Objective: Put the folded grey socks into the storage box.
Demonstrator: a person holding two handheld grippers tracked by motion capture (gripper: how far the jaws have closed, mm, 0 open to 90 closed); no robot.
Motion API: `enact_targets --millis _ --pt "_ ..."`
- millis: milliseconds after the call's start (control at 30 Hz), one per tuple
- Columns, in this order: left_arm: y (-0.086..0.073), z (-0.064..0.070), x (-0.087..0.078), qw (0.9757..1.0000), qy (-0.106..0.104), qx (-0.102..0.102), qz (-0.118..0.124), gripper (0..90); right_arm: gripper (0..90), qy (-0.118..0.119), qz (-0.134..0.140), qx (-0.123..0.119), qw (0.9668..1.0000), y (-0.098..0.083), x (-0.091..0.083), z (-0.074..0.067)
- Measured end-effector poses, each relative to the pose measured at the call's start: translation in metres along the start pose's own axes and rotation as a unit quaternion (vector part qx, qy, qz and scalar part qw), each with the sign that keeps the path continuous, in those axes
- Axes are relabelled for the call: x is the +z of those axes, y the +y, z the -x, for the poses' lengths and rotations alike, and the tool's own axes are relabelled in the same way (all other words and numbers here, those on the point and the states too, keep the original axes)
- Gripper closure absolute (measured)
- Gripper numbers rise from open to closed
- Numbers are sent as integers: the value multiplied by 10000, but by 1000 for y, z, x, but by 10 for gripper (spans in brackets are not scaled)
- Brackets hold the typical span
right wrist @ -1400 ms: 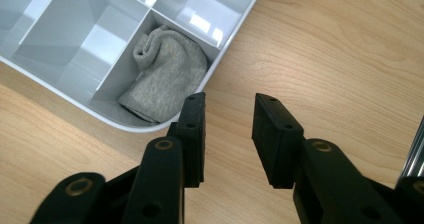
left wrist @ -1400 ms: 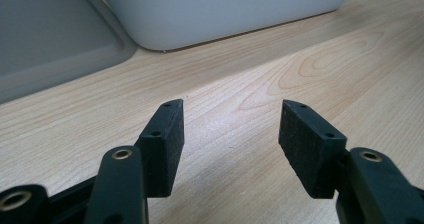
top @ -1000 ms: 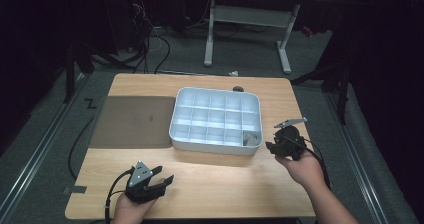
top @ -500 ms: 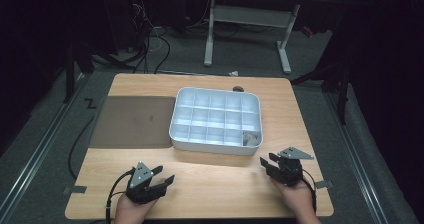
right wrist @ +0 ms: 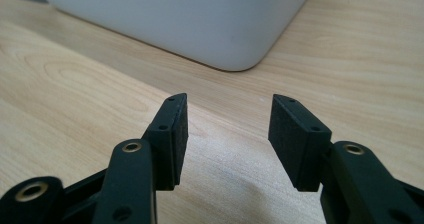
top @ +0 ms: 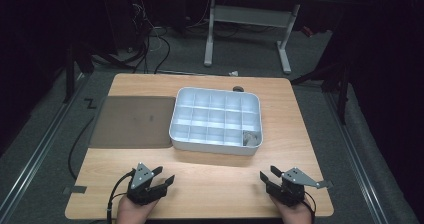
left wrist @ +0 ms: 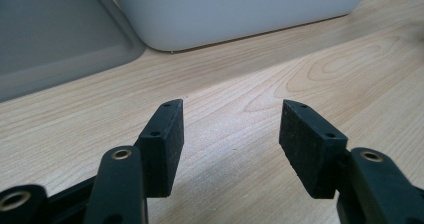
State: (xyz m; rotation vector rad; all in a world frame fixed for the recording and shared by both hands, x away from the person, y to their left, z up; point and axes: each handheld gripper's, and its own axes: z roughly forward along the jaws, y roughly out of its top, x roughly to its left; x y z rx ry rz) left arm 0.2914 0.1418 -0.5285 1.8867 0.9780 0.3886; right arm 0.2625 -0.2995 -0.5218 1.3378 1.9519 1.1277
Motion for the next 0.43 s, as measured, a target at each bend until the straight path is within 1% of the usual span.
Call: enact_targets --millis 67,100,133,233,367,433 --pt "0 0 -1 10000 -19 20 11 441 509 -121 -12 -60 9999 -1 1 1" --pt "0 -1 -2 10000 -20 32 11 441 509 -136 19 -38 9999 -2 1 2" --pt "0 -2 -2 10000 -23 30 13 441 511 -120 58 41 9999 -3 0 3" --pt "-1 -6 -4 10000 -66 -5 -1 440 529 -201 133 31 9997 -3 0 4" --pt "-1 -8 -4 10000 -91 -7 7 440 535 -197 109 101 9997 -4 2 4" --pt "0 -8 -5 9999 -98 -1 20 440 528 -193 144 44 9997 -3 3 3"
